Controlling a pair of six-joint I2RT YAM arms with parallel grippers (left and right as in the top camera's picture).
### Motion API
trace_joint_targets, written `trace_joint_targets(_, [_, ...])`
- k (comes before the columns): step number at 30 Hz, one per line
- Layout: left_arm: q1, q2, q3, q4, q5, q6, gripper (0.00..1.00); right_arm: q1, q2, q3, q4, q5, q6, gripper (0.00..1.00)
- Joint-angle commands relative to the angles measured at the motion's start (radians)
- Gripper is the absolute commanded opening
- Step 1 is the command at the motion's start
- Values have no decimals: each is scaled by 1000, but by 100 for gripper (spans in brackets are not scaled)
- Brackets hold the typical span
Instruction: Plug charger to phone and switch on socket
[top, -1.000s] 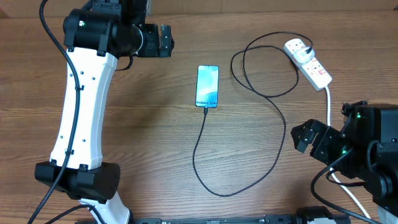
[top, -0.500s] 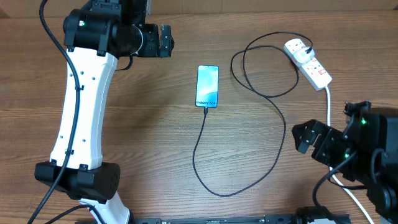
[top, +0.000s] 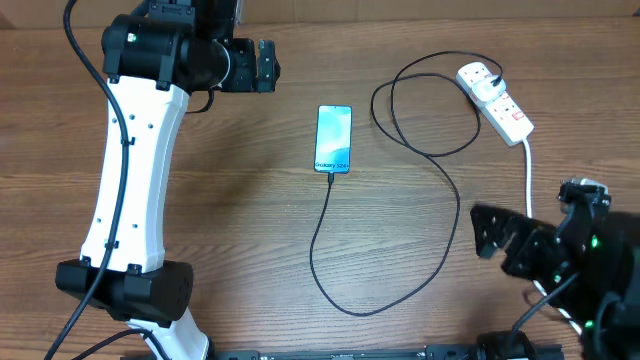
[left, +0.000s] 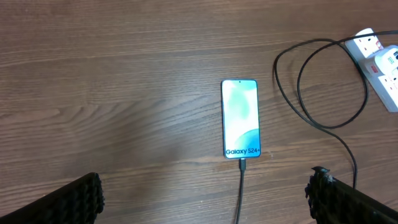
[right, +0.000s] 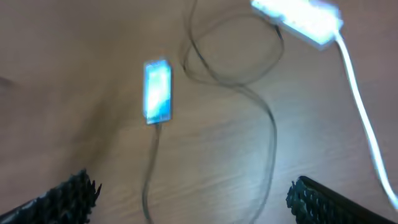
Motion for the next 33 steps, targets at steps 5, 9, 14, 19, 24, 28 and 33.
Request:
trace_joint_targets(5, [-5,1,2,2,-7,5,100,35,-278,-341,318,1,-101,100])
trace_joint_targets(9, [-5,1,2,2,-7,5,100,35,-435,-535,499,2,-126,100])
trace_joint_targets(14, [-5,1,2,2,-7,5,100,39,-529,-711,691,2,-131,100])
trace_joint_targets(19, [-5,1,2,2,-7,5,100,39,-598,-873,863,2,-132,100])
trace_joint_targets(24, [-5,1,2,2,-7,5,100,41,-647,-959,973,2,-167,100])
trace_joint_targets(28, [-5,1,2,2,-7,5,100,41,-700,-1020,1024,2,-181,100])
trace_joint_targets(33, [-5,1,2,2,-7,5,100,41,-700,-1084,1146,6,-184,100])
